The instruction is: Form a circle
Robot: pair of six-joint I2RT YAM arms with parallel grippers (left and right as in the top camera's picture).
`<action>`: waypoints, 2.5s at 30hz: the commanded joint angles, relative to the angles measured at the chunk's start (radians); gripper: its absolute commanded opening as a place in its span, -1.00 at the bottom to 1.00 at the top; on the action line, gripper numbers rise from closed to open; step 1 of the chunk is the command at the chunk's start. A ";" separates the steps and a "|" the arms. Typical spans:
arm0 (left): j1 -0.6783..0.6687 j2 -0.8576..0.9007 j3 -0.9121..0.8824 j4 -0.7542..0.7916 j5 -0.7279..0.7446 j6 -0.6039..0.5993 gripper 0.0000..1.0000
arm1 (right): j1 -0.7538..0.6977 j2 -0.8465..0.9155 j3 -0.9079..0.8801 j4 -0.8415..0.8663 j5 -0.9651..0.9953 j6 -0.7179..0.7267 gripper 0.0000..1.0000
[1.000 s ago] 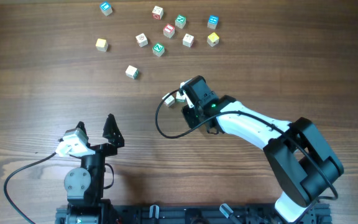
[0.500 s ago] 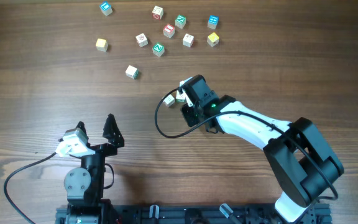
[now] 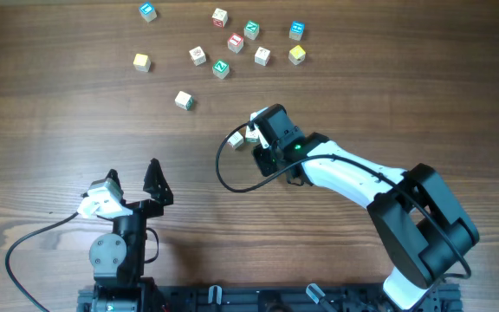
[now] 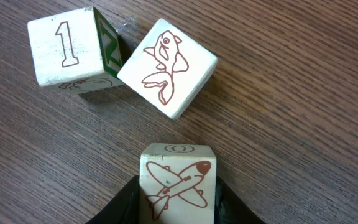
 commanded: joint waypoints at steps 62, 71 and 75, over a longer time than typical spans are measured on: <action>-0.005 -0.004 -0.003 -0.002 0.004 0.012 1.00 | -0.003 0.020 -0.006 -0.015 0.055 -0.024 -0.31; -0.005 -0.004 -0.003 -0.002 0.004 0.012 1.00 | -0.003 0.020 -0.006 0.002 0.043 -0.024 -0.30; -0.005 -0.004 -0.003 -0.002 0.004 0.012 1.00 | -0.003 0.020 -0.006 -0.008 0.043 -0.024 -0.29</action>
